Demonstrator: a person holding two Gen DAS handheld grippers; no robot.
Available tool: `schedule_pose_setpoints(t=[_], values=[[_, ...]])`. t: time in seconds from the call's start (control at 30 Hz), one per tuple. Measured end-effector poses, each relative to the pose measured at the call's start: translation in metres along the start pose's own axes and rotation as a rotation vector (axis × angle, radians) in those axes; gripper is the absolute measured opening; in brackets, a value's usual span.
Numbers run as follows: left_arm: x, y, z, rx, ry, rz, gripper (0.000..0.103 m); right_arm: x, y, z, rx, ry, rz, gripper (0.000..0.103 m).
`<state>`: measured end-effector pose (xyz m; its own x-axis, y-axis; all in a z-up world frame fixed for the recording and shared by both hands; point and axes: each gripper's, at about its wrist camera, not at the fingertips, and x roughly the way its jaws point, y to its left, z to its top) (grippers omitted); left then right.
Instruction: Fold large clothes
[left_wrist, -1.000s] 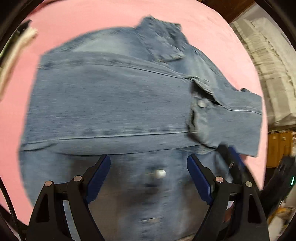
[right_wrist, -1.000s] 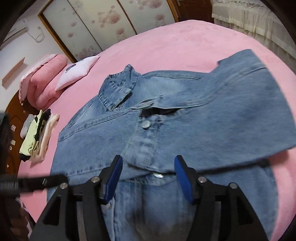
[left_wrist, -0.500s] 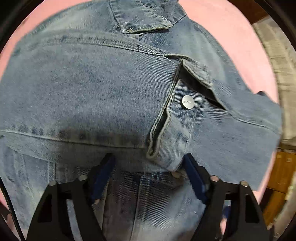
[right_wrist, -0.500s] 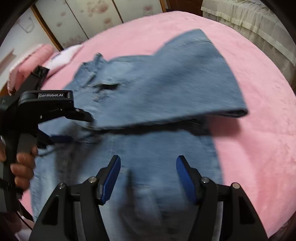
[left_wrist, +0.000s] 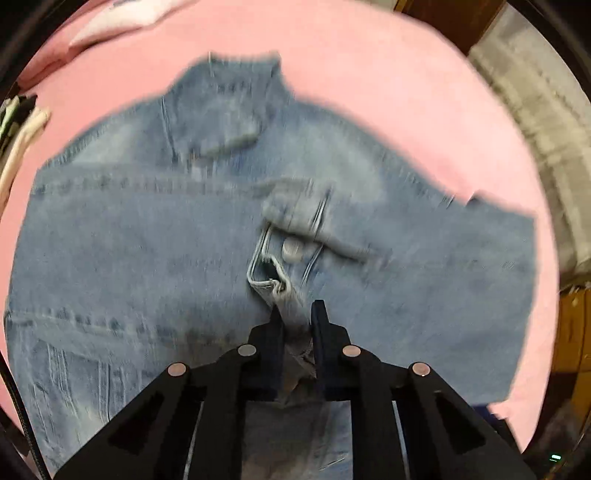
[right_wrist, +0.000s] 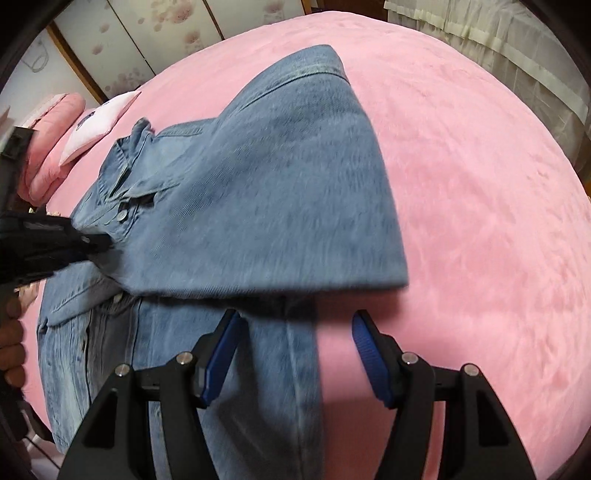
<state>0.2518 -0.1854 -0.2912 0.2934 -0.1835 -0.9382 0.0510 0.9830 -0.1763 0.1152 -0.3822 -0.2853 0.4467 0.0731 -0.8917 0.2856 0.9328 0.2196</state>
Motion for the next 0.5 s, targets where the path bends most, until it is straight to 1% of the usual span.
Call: schedule_pose_setpoints(t=[0.1, 0.2, 0.27, 0.33, 0.37, 0.43, 0.5], values=[[-0.036, -0.004, 0.022, -0.003, -0.127, -0.058, 0.010, 0.009, 0.002, 0.011, -0.025, -0.006, -0.006, 0.063], [-0.079, 0.010, 0.055, -0.040, -0.251, -0.119, 0.010, 0.012, 0.007, 0.018, -0.057, -0.020, -0.010, 0.063], [-0.109, 0.017, 0.074, -0.067, -0.340, -0.142, 0.010, 0.013, 0.012, 0.020, -0.081, -0.032, -0.012, 0.063], [-0.138, 0.037, 0.092, -0.097, -0.425, -0.160, 0.010, 0.014, 0.016, 0.021, -0.098, -0.036, -0.009, 0.063], [-0.149, 0.041, 0.096, -0.107, -0.456, -0.156, 0.010, 0.017, 0.020, 0.023, -0.106, -0.037, -0.009, 0.063], [-0.168, 0.058, 0.104, -0.124, -0.510, -0.121, 0.010, 0.020, 0.025, 0.023, -0.118, -0.038, -0.012, 0.063], [-0.176, 0.073, 0.103, -0.133, -0.536, -0.056, 0.010, 0.023, 0.028, 0.022, -0.124, -0.038, -0.015, 0.063]])
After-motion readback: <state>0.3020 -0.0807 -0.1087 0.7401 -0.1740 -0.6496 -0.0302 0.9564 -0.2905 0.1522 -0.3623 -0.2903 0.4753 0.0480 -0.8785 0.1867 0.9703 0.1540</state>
